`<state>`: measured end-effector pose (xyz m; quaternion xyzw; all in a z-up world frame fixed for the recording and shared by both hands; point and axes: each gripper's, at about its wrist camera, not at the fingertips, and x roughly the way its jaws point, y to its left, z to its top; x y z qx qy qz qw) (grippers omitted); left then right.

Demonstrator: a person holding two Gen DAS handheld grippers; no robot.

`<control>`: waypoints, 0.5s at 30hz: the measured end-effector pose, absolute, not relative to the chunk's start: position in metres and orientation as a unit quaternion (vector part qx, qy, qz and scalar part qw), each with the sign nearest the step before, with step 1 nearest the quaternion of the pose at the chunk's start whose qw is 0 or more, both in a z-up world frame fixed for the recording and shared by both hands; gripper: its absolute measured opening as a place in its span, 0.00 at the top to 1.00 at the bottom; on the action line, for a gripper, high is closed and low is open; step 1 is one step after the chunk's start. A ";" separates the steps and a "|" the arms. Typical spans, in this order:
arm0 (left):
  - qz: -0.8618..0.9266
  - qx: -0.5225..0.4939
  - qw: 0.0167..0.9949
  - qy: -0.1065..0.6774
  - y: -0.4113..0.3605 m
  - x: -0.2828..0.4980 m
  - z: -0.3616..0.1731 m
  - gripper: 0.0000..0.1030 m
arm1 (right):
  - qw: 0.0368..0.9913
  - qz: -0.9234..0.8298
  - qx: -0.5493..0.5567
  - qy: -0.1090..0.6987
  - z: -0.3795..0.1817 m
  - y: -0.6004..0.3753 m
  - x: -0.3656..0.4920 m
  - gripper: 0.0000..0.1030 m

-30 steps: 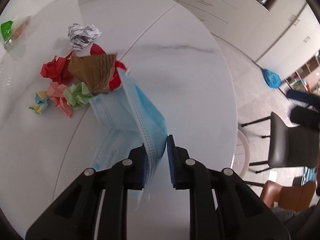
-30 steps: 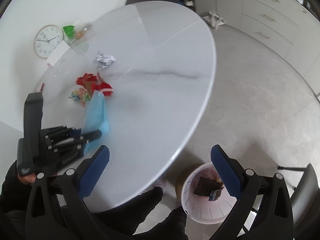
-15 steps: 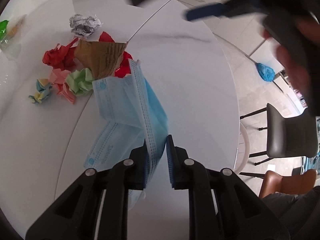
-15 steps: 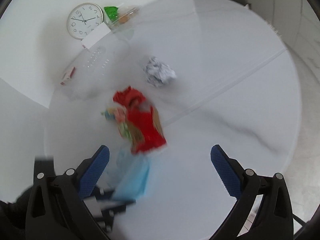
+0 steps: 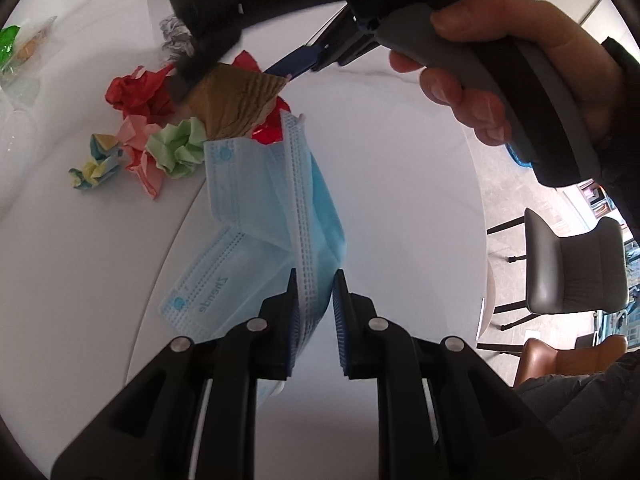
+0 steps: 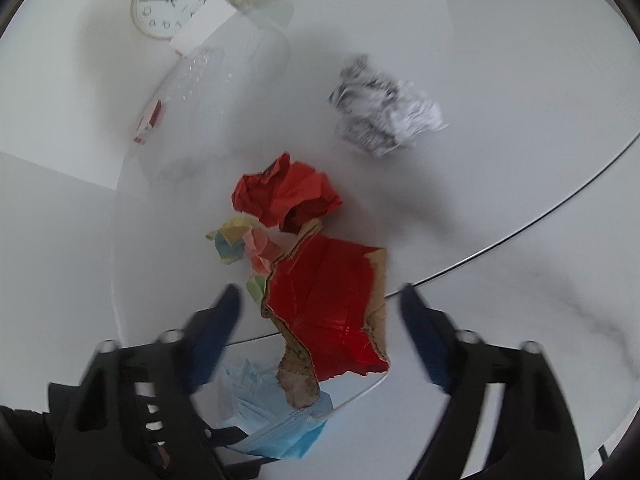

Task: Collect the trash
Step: 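Grasp the blue face mask with the left tool while the right tool grasps the brown cardboard and red paper, then carry the mask and cardboard to the wastebasket and release both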

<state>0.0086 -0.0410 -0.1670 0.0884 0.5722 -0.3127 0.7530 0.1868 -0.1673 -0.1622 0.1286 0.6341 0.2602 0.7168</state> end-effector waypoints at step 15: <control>-0.313 0.101 0.776 0.538 -0.058 -0.007 -0.131 0.85 | 0.794 0.224 0.334 0.456 -0.071 -0.294 0.140 0.73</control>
